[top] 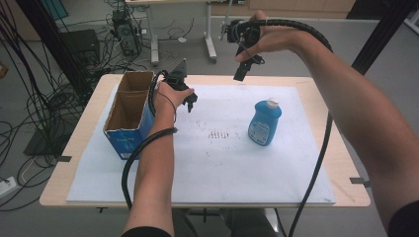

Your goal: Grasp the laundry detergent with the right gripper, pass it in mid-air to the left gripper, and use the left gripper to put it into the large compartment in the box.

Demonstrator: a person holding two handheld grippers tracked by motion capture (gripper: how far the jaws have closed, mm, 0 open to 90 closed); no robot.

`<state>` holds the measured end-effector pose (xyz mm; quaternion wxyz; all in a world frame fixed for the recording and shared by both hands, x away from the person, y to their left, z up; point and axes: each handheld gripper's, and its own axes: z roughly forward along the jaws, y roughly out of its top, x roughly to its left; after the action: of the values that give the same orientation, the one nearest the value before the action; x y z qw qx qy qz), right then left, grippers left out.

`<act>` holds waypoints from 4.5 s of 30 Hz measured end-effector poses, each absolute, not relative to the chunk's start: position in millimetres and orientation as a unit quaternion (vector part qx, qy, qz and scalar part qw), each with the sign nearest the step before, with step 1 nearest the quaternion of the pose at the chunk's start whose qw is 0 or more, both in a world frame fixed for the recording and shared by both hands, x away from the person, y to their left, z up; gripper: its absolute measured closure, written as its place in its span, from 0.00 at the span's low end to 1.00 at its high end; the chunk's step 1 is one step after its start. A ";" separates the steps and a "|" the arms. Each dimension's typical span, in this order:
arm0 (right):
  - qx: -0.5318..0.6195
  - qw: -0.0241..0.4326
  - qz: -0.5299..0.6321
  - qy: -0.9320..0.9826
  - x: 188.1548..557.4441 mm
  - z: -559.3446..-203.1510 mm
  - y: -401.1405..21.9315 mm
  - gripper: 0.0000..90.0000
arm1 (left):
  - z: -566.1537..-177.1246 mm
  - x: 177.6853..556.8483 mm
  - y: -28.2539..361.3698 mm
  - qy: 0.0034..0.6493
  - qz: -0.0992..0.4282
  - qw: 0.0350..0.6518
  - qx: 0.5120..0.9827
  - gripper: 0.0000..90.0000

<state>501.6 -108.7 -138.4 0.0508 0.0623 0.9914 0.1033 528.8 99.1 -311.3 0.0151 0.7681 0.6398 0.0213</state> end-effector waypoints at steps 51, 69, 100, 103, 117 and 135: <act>0.138 0.072 0.145 0.977 465.6 -136.8 -219.4 0.12 | -291.2 510.3 88.7 0.632 0.037 0.026 0.774 0.07; 0.197 0.089 0.192 0.957 438.5 -179.1 -286.5 0.10 | -286.7 505.1 86.9 0.623 0.042 0.036 0.780 0.07; 0.310 0.139 0.326 0.882 396.5 -297.9 -313.6 0.05 | -291.8 500.4 92.2 0.620 0.049 0.032 0.782 0.07; 0.318 0.148 0.336 0.874 395.1 -306.8 -311.8 0.05 | -292.0 500.1 92.8 0.620 0.050 0.032 0.782 0.07; 0.333 0.159 0.365 0.855 394.5 -342.0 -297.2 0.04 | -294.1 499.9 92.7 0.618 0.050 0.030 0.784 0.07; 0.350 0.175 0.414 0.822 396.7 -384.2 -271.7 0.03 | -299.2 498.4 92.9 0.616 0.049 0.028 0.786 0.07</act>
<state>396.7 -271.7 -384.2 0.1754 0.3500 0.8218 0.4140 498.4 92.9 -299.2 0.0284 0.7860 0.6157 0.0489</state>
